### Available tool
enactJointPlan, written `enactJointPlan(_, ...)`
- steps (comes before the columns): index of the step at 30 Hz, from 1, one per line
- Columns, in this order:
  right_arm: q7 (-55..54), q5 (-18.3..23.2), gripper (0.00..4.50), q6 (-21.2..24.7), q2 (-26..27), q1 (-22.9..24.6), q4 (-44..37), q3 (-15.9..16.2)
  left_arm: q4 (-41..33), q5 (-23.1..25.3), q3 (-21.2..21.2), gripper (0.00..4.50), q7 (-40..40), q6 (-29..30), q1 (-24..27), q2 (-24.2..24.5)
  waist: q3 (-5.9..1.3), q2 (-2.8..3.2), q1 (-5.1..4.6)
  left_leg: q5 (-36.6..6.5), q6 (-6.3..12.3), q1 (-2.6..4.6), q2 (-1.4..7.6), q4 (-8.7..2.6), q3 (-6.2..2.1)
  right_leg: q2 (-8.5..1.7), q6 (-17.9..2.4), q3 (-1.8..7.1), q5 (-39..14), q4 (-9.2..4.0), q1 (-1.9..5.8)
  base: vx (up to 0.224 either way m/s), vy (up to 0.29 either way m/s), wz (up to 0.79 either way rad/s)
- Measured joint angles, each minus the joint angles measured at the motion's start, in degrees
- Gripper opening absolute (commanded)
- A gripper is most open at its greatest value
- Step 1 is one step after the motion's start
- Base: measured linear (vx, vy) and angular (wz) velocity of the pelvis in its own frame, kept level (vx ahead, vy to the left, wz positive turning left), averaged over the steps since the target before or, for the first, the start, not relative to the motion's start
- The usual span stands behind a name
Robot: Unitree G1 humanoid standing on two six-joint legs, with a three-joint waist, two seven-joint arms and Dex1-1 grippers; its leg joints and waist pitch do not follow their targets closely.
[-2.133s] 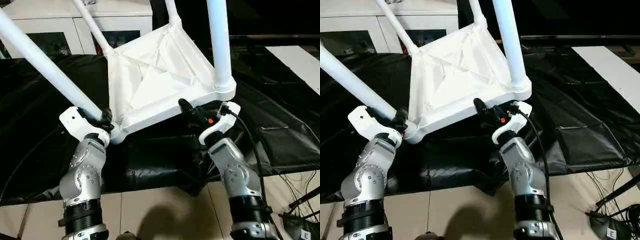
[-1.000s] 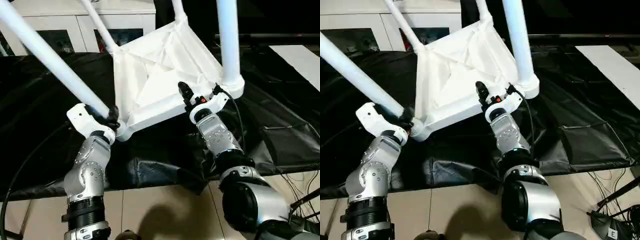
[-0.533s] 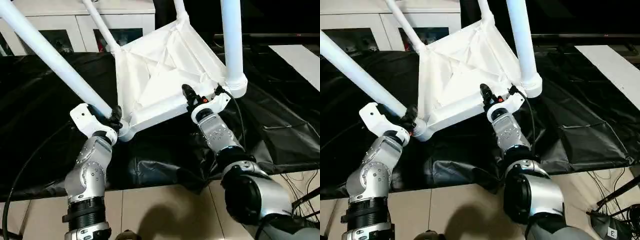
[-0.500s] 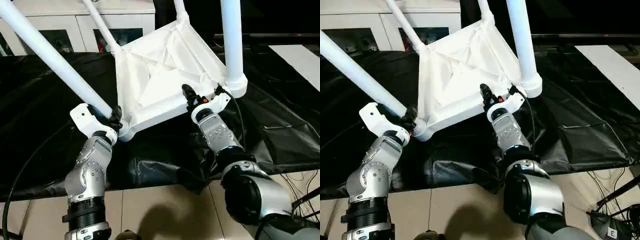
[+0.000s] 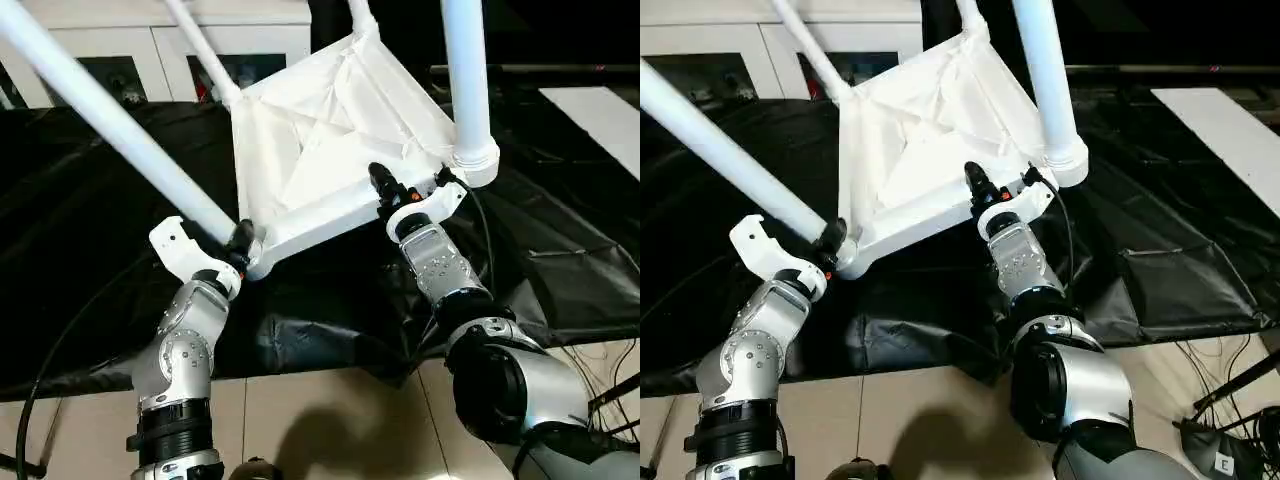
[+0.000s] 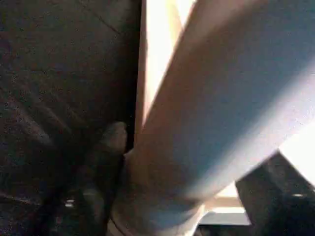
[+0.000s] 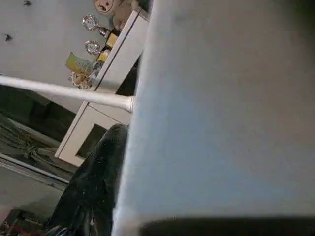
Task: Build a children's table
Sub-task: Flip table
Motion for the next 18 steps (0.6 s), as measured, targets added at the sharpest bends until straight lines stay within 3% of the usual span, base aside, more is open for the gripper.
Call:
enactJointPlan(3, -0.4, -1.2, 2.11, -0.9, -0.9, -0.6, 0.0, 1.0, 0.1, -0.6, 0.8, 3.97, 0.0, -1.7, -0.2, 0.2, 0.00, 0.00, 0.11, 0.1, 0.07, -0.03, 0.01, 0.12, 0.01, -0.04, 0.0, 0.00, 0.0, 0.16, -0.02, 0.000, 0.000, 0.00)
enactJointPlan(8, -0.6, -4.3, 2.11, -1.1, -3.7, -1.9, -0.9, 3.7, 0.0, -2.4, 1.0, 3.97, -1.9, -2.8, -0.2, 0.6, 0.00, 0.00, 0.11, 0.0, -0.11, 0.03, 0.01, 0.13, 0.10, -0.09, 0.0, 0.02, 0.2, 0.23, 0.05, 0.000, 0.000, 0.00)
enactJointPlan(13, -0.8, -4.9, 2.11, -1.1, -4.8, -2.1, -1.2, 4.9, -0.1, -3.2, 0.8, 3.97, -2.3, -2.9, -0.2, 1.2, 0.00, 0.01, -0.01, 0.1, -0.17, 0.07, 0.01, 0.13, 0.10, -0.09, 0.0, 0.03, 0.2, 0.28, 0.05, 0.000, 0.000, 0.00)
enactJointPlan(18, -1.1, -6.4, 2.11, 0.0, -6.8, -3.6, -1.2, 6.8, -0.5, -2.7, -1.5, 3.97, -2.5, -2.9, 0.4, 2.9, -0.05, 0.08, -0.06, 0.1, -0.21, 0.09, 0.00, 0.12, 0.10, -0.09, 0.1, 0.05, 0.3, 0.27, 0.05, 0.000, 0.000, 0.00)
